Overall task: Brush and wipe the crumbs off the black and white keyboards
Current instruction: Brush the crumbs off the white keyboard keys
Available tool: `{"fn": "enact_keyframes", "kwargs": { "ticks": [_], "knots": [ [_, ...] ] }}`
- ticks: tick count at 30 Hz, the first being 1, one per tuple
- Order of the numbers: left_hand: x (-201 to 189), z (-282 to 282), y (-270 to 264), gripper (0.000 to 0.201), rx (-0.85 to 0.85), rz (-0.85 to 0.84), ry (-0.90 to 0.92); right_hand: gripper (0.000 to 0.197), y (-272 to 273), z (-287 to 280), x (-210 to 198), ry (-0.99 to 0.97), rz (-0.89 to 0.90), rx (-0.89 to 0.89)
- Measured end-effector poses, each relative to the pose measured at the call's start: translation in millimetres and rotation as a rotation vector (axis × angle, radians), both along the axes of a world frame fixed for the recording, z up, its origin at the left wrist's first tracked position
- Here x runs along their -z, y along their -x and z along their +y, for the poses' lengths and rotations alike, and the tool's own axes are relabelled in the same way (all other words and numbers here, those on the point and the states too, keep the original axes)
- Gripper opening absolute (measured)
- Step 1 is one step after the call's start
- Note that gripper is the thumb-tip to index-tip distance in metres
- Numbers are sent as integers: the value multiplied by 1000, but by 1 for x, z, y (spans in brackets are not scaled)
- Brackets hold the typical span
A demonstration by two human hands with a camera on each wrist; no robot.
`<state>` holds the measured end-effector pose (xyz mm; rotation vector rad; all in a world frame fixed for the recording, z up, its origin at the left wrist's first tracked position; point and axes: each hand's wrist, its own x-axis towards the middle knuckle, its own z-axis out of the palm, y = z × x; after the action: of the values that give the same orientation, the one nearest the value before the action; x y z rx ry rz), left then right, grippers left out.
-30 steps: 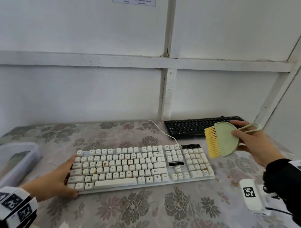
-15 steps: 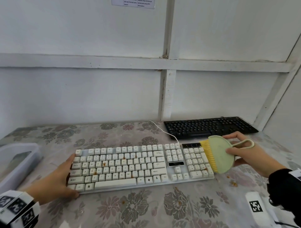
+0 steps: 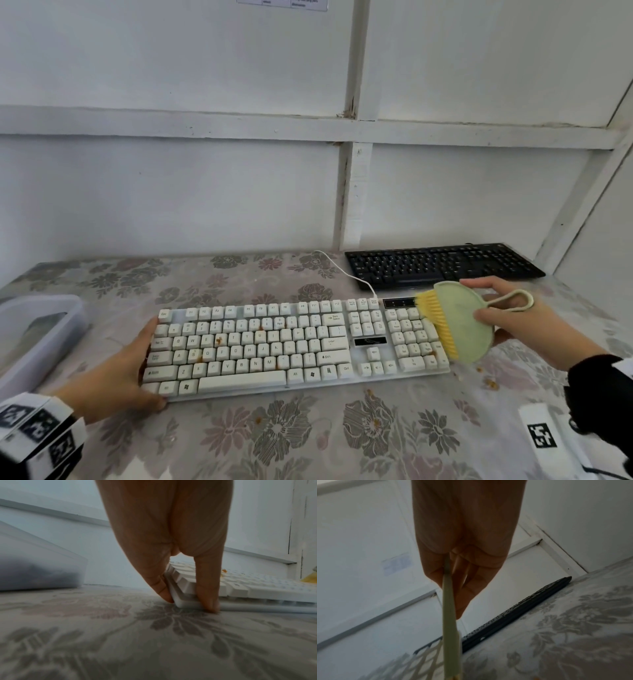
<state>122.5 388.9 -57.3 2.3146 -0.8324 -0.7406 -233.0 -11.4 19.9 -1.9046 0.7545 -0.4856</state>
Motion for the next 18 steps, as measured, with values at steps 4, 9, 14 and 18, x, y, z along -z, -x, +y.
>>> {"fn": "enact_keyframes", "kwargs": {
  "ticks": [4, 9, 14, 18],
  "knots": [
    [3, 4, -4, 144, 7, 15, 18, 43, 1, -3, -12, 40, -45, 38],
    [6, 7, -7, 147, 26, 23, 43, 43, -1, 5, -1, 28, -41, 71],
    [9, 7, -8, 146, 16, 18, 40, 40, 11, 8, -6, 23, 54, 38],
    [9, 7, -9, 145, 14, 16, 66, 41, -4, 13, -20, 96, -75, 98]
  ]
}}
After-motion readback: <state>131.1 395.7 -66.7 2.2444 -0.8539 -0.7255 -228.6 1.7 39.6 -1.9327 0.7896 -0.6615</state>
